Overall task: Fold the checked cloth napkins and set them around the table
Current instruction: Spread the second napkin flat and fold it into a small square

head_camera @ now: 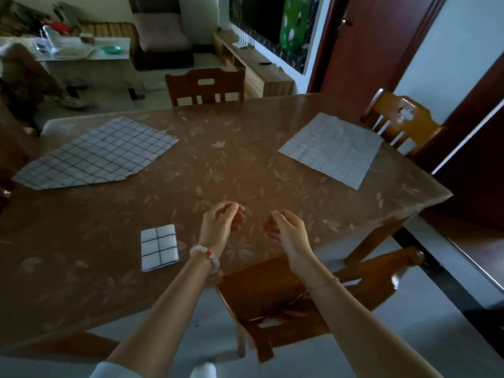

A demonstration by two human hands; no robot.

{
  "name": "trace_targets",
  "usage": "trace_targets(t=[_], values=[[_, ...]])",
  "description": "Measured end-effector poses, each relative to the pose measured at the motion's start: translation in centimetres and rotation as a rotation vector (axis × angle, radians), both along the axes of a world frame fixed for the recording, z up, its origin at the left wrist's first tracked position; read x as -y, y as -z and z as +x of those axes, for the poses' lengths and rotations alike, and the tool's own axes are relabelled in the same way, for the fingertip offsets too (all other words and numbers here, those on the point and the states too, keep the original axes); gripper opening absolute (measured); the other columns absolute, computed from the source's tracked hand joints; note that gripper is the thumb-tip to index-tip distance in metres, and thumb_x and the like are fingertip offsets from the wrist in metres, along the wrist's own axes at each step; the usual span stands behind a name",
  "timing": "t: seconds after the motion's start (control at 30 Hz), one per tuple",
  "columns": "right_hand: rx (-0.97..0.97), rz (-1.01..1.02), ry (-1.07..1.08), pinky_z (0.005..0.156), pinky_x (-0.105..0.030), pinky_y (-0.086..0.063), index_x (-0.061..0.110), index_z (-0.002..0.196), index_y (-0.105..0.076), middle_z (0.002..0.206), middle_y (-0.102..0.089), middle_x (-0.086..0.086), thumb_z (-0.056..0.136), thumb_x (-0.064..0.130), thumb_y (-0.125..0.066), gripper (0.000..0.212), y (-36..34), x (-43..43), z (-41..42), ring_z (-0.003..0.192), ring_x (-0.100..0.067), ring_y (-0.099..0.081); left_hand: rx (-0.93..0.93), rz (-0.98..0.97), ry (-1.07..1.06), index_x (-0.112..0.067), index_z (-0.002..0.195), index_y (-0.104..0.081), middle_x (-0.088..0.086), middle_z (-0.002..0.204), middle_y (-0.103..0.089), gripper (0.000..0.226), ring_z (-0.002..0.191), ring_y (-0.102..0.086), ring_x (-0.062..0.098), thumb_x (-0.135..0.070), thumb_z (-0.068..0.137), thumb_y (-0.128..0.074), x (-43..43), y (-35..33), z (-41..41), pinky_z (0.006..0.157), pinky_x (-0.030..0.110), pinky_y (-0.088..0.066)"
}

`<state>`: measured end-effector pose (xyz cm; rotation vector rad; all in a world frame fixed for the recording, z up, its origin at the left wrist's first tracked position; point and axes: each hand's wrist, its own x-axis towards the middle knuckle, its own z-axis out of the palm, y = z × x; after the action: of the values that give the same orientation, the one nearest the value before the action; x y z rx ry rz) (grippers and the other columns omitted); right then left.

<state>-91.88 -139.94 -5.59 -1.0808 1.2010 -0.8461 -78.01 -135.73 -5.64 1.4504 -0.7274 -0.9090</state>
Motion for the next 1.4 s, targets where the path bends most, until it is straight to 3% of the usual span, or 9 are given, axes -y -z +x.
trace_targets(t=[0.17, 0.27, 0.5, 0.7, 1.03, 1.27, 1.4], values=[[0.031, -0.001, 0.077, 0.059, -0.024, -0.048, 0.004, 0.077, -0.058, 0.066, -0.061, -0.005, 0.095, 0.015, -0.049, 0.023, -0.5, 1.0, -10.6, 0.062, -0.016, -0.058, -0.102, -0.021, 0.046, -0.009, 0.075, -0.063, -0.002, 0.057, -0.063, 0.025, 0.054, -0.061, 0.008, -0.005, 0.094, -0.046, 2.1, -0.7, -9.9, 0.054, 0.021, -0.048], [0.027, 0.005, 0.144, 0.058, -0.025, -0.046, 0.004, 0.078, -0.058, 0.070, -0.060, -0.011, 0.095, 0.013, -0.048, 0.022, -1.0, 2.1, -17.0, 0.065, -0.019, -0.057, -0.142, -0.026, 0.092, -0.009, 0.078, -0.062, 0.001, 0.061, -0.062, 0.025, 0.054, -0.061, 0.009, -0.004, 0.094, -0.044, 3.3, -1.3, -16.1, 0.054, 0.021, -0.048], [0.053, -0.027, 0.211, 0.062, -0.023, -0.048, 0.006, 0.084, -0.064, 0.071, -0.065, -0.006, 0.093, 0.005, -0.043, 0.023, -1.8, 4.7, -26.2, 0.065, -0.016, -0.060, -0.001, 0.002, 0.210, -0.009, 0.084, -0.062, 0.004, 0.070, -0.064, 0.024, 0.063, -0.062, 0.010, -0.006, 0.095, -0.041, 6.1, -1.8, -24.3, 0.058, 0.021, -0.049], [0.066, -0.017, 0.218, 0.062, -0.023, -0.047, 0.002, 0.094, -0.064, 0.074, -0.065, -0.008, 0.094, 0.005, -0.042, 0.022, -1.0, 8.9, -29.1, 0.068, -0.017, -0.060, 0.062, 0.012, 0.199, -0.012, 0.082, -0.063, 0.005, 0.072, -0.065, 0.027, 0.065, -0.063, 0.014, -0.007, 0.096, -0.040, 10.5, -0.6, -26.2, 0.056, 0.020, -0.049], [-0.035, -0.014, 0.101, 0.062, -0.024, -0.048, 0.005, 0.088, -0.063, 0.072, -0.065, -0.009, 0.093, 0.003, -0.047, 0.017, 1.6, 21.8, -30.7, 0.066, -0.016, -0.060, -0.077, 0.025, 0.037, -0.007, 0.086, -0.063, 0.011, 0.078, -0.065, 0.024, 0.070, -0.062, 0.018, -0.008, 0.097, -0.041, 21.2, 2.6, -25.4, 0.063, 0.028, -0.049], [-0.142, 0.016, -0.005, 0.056, -0.019, -0.045, 0.005, 0.094, -0.064, 0.074, -0.066, -0.009, 0.092, 0.005, -0.049, 0.015, 2.7, 31.5, -29.2, 0.063, -0.012, -0.060, -0.170, 0.093, -0.116, -0.004, 0.088, -0.063, 0.011, 0.077, -0.064, 0.022, 0.070, -0.061, 0.019, -0.007, 0.096, -0.043, 27.7, 4.2, -24.0, 0.065, 0.028, -0.049], [-0.145, 0.050, -0.026, 0.057, -0.022, -0.046, 0.005, 0.092, -0.064, 0.075, -0.067, -0.011, 0.092, 0.006, -0.050, 0.015, 4.2, 34.6, -28.6, 0.064, -0.015, -0.060, -0.168, 0.121, -0.134, -0.001, 0.092, -0.063, 0.010, 0.076, -0.063, 0.019, 0.067, -0.062, 0.015, -0.007, 0.095, -0.046, 29.9, 4.5, -23.8, 0.063, 0.024, -0.049]])
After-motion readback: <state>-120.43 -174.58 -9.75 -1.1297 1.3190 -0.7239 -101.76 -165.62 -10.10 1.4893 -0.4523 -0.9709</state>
